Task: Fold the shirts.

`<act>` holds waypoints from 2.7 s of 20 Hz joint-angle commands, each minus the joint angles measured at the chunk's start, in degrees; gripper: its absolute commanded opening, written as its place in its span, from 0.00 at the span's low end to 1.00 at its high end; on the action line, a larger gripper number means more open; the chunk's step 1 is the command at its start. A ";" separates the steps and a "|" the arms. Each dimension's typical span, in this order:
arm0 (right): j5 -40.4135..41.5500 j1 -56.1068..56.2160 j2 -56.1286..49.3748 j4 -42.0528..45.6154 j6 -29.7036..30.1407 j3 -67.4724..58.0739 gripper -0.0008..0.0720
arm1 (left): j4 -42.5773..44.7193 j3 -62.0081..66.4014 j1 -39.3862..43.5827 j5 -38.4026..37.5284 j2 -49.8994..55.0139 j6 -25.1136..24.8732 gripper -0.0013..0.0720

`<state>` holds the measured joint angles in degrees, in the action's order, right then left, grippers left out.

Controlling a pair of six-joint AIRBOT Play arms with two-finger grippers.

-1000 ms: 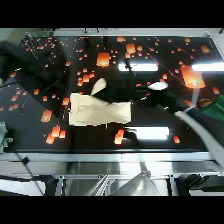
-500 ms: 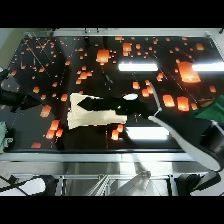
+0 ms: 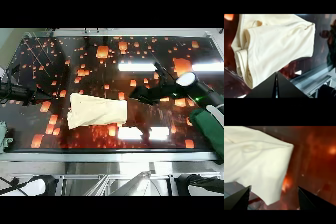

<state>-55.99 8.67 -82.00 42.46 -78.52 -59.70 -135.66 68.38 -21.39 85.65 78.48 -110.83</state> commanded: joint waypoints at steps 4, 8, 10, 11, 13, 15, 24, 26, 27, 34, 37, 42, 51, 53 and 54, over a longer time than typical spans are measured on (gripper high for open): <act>0.02 -2.01 -8.13 -14.14 4.96 5.90 0.92 | -0.44 0.02 -0.22 0.76 -0.04 -0.70 0.05; -1.53 -0.04 -15.26 -30.10 13.11 5.90 0.91 | -0.42 0.02 -2.14 2.01 -0.04 -0.79 0.05; -1.66 1.38 -17.07 -33.14 14.32 5.88 0.92 | -0.42 0.02 -3.04 1.95 -0.04 -0.79 0.05; -1.57 2.38 -17.90 -34.03 14.34 5.86 0.91 | -0.44 0.02 -3.30 1.90 -0.04 -0.81 0.05; -1.51 4.68 -19.32 -37.66 16.57 5.79 0.91 | -0.42 0.02 -3.28 1.84 -0.04 -0.83 0.05; -1.53 7.04 -20.55 -43.87 20.09 5.73 0.91 | -0.44 0.02 -3.26 1.75 -0.04 -0.83 0.05; -8.61 1.86 -15.96 -48.63 26.67 -1.05 0.03 | -0.48 0.00 -3.15 1.84 -0.04 -0.81 0.05; -10.43 -7.65 -7.98 -45.88 24.02 -1.36 0.03 | -0.46 -0.02 -3.17 1.62 -0.04 -0.81 0.05; -10.45 -13.03 -3.54 -42.21 21.53 -1.36 0.03 | -0.46 -0.02 -3.15 1.38 -0.04 -0.83 0.05; -17.44 -61.75 24.06 -0.96 4.63 -1.01 0.03 | -0.46 -0.04 -3.15 0.85 -0.04 -0.83 0.05; -16.85 -73.07 25.16 24.70 -0.07 2.86 0.03 | -0.46 -0.02 -3.15 0.79 -0.04 -0.85 0.05; -5.90 -81.61 23.39 33.66 -0.20 15.30 0.04 | -0.46 -0.04 -3.04 -0.02 -0.04 -0.81 0.05; -14.97 -81.77 29.59 31.93 -6.95 14.36 0.98 | -0.59 -0.02 -3.04 -0.17 -0.04 -0.76 0.05; -17.25 -80.37 33.75 31.80 -12.39 14.53 0.98 | -0.55 -0.02 -3.04 -0.15 -0.04 -0.74 0.05; -17.44 -77.94 35.56 31.19 -14.40 14.88 0.98 | -0.57 -0.02 -3.04 -0.17 -0.04 -0.35 0.05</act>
<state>-69.76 -71.88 -51.16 74.19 -86.06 -45.08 -136.31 68.36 -24.45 85.45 78.48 -111.55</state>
